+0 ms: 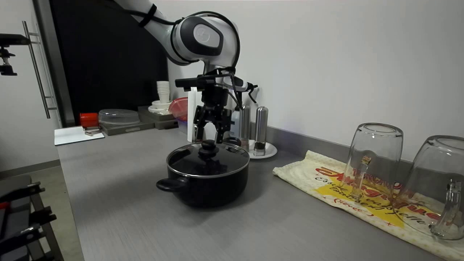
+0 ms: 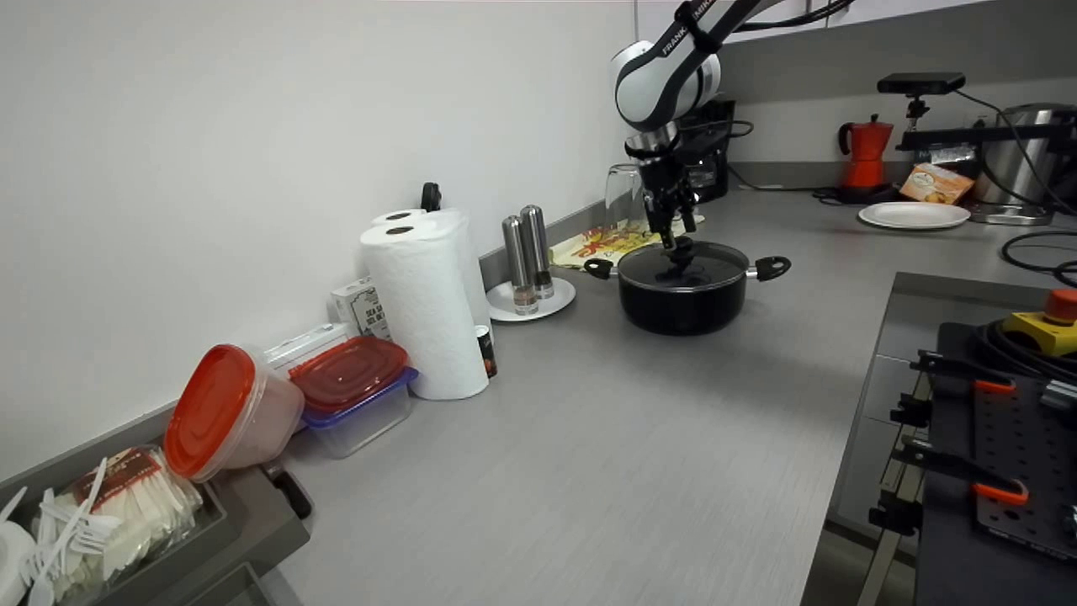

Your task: Pick up the lid from the pot and put it on the table.

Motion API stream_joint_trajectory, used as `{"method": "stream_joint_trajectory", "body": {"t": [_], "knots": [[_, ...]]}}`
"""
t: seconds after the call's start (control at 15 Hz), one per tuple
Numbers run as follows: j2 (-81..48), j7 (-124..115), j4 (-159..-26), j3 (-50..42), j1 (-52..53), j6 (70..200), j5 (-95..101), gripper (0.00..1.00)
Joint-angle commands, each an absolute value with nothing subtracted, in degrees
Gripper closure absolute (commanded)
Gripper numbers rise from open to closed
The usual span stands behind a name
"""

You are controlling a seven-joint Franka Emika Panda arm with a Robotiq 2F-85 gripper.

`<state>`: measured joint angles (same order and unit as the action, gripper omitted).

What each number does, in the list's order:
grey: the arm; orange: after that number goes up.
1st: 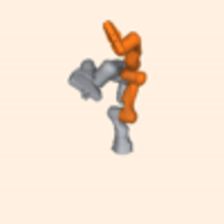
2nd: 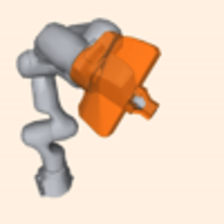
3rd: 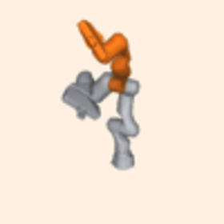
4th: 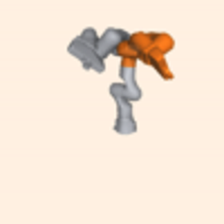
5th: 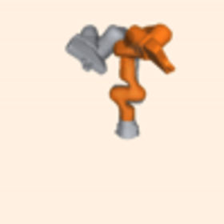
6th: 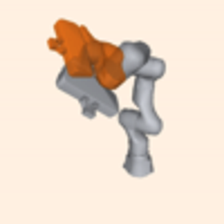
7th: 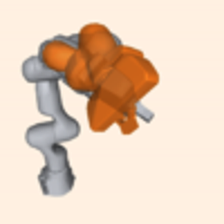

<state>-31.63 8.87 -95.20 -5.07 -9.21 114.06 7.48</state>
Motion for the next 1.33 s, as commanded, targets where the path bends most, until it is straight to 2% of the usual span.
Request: {"method": "stream_joint_trajectory", "body": {"t": [0.0,0.07,0.47,0.53,1.27], "knots": [[-31.39,8.49,-96.1,-5.15,-9.16,114.81,7.07,0.25],[-31.38,8.57,-96.17,-5.12,-9.2,114.86,7.06,0.26],[-31.38,8.48,-96.27,-5.18,-9.26,114.61,6.99,0.71],[-31.3,8.47,-96.3,-5.18,-9.26,114.54,6.96,0.76],[-25.17,12.03,-93.35,-3.94,-8.89,112.1,7.0,0.76]]}}
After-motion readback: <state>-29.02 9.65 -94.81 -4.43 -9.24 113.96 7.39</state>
